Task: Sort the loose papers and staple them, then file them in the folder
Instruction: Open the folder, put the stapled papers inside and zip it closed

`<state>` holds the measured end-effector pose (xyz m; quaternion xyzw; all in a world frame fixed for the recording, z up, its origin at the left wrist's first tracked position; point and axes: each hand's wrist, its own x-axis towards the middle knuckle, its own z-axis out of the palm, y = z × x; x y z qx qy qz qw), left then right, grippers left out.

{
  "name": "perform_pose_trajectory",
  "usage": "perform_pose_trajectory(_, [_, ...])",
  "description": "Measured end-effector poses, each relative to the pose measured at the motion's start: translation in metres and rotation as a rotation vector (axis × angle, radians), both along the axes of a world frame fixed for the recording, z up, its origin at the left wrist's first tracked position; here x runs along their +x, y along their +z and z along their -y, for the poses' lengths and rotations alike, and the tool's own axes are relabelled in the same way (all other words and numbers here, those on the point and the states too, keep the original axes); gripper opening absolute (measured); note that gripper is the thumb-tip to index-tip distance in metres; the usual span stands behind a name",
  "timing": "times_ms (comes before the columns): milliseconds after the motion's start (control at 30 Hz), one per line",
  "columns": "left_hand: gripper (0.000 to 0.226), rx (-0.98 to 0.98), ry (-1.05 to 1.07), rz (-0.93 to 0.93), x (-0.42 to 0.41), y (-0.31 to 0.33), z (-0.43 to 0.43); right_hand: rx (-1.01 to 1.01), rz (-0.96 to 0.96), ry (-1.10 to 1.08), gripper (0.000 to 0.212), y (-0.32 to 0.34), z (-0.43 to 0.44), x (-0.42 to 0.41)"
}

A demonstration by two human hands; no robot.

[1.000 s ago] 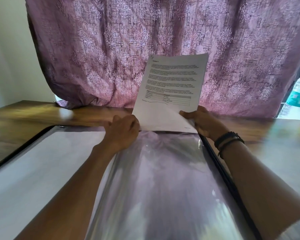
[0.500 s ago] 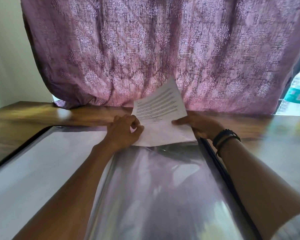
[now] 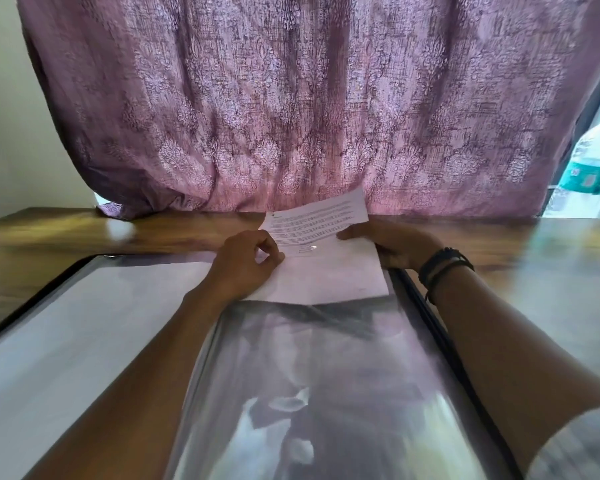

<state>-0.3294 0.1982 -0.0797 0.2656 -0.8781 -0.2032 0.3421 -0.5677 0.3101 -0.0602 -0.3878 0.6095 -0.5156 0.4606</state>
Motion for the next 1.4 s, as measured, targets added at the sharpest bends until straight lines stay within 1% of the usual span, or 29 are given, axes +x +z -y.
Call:
perform_pose_trajectory(133, [0.011, -0.028, 0.059, -0.030, 0.000, -0.001, 0.002, -0.085, 0.090, -0.141, 0.040, -0.004, 0.006, 0.000])
perform_pose_trajectory(233, [0.011, -0.092, 0.110, -0.063, -0.001, -0.002, 0.000, -0.060, 0.098, -0.179, 0.043, -0.006, 0.009, 0.000])
perform_pose_trajectory(367, [0.011, -0.102, 0.120, -0.093, 0.000, -0.003, 0.000, -0.010, 0.119, -0.104, 0.054, 0.001, 0.004, -0.005])
perform_pose_trajectory(433, [0.010, -0.093, 0.096, -0.091, -0.002, -0.003, 0.001, -0.018, 0.165, -0.075, 0.047, 0.002, 0.003, -0.005])
perform_pose_trajectory(500, [0.010, -0.084, 0.073, -0.088, -0.002, -0.004, 0.003, -0.028, 0.148, -0.095, 0.039, 0.003, 0.004, -0.001])
perform_pose_trajectory(567, [0.011, -0.070, 0.067, -0.092, -0.002, -0.004, 0.004, -0.006, 0.074, -0.132, 0.040, 0.001, 0.004, -0.001])
perform_pose_trajectory(600, [0.011, -0.060, 0.069, -0.101, -0.002, -0.004, 0.004, 0.008, 0.070, -0.120, 0.041, 0.001, 0.004, -0.002])
perform_pose_trajectory(667, [0.011, -0.045, 0.073, -0.115, -0.002, -0.003, 0.005, 0.011, 0.128, -0.075, 0.042, 0.003, 0.001, -0.005])
perform_pose_trajectory(733, [0.010, -0.037, 0.072, -0.107, -0.002, -0.001, 0.005, -0.008, 0.204, -0.081, 0.043, 0.002, 0.001, -0.005])
perform_pose_trajectory(833, [0.011, -0.036, 0.070, -0.100, -0.001, -0.002, 0.006, 0.001, 0.195, -0.130, 0.041, 0.001, 0.003, -0.002])
perform_pose_trajectory(900, [0.011, -0.027, 0.072, -0.116, -0.001, -0.003, 0.006, 0.023, 0.172, -0.103, 0.040, 0.002, 0.001, -0.002])
perform_pose_trajectory(967, [0.010, -0.020, 0.068, -0.118, -0.001, -0.003, 0.007, -0.002, 0.203, -0.056, 0.034, 0.004, -0.001, -0.001])
perform_pose_trajectory(1033, [0.010, -0.016, 0.060, -0.111, -0.001, -0.003, 0.008, -0.026, 0.241, -0.064, 0.034, 0.004, 0.000, 0.000])
perform_pose_trajectory(1167, [0.010, -0.019, 0.058, -0.108, -0.001, -0.004, 0.010, 0.011, 0.171, -0.088, 0.045, 0.002, 0.001, -0.004])
perform_pose_trajectory(1200, [0.010, -0.017, 0.059, -0.110, -0.001, -0.004, 0.010, 0.009, 0.178, -0.082, 0.047, 0.002, 0.000, -0.004])
perform_pose_trajectory(1267, [0.010, -0.015, 0.055, -0.112, -0.001, -0.003, 0.010, -0.019, 0.203, -0.076, 0.045, 0.002, 0.000, -0.003])
perform_pose_trajectory(1400, [0.014, -0.018, 0.049, -0.090, -0.001, -0.003, 0.009, -0.023, 0.166, -0.031, 0.040, 0.000, -0.001, -0.001])
